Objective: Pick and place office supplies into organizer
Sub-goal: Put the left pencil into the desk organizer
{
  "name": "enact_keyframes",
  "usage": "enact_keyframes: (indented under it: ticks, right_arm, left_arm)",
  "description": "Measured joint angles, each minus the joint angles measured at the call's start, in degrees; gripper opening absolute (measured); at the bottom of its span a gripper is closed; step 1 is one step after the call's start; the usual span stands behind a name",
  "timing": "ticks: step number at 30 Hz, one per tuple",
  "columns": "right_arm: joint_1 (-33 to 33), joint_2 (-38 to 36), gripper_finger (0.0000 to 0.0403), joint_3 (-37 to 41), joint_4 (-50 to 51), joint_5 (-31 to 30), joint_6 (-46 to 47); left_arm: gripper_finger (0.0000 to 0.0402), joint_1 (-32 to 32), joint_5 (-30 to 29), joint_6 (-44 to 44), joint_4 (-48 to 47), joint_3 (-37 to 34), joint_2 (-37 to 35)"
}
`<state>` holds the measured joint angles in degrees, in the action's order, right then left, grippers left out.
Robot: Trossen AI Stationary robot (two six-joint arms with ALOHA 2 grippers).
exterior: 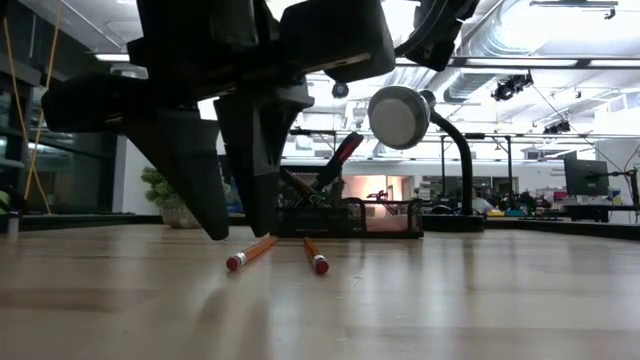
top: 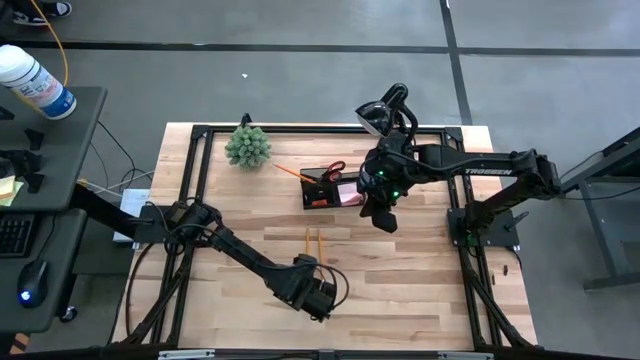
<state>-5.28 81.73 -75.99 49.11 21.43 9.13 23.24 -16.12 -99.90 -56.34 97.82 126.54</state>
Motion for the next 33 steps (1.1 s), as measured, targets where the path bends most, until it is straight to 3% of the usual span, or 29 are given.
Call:
enact_keyframes:
  ticks: [12,26,33]
  right_arm:
    - [0.0,0.0,0.0001,0.0,-0.4,0.0,0.1]
    - [-0.1,0.0,0.0002,0.0,-0.5,0.0,-0.1]
    - [-2.7,0.0,0.0001,0.0,-0.5,1.6,-0.1]
  left_arm:
    - [0.0111,0.2,-2.0,-1.0,2.8,0.2,3.3]
    - [0.0053,0.5,-3.2,-1.0,1.6,0.2,3.5]
    - [0.0057,0.7,-8.4,-1.1,0.3,4.1,4.1]
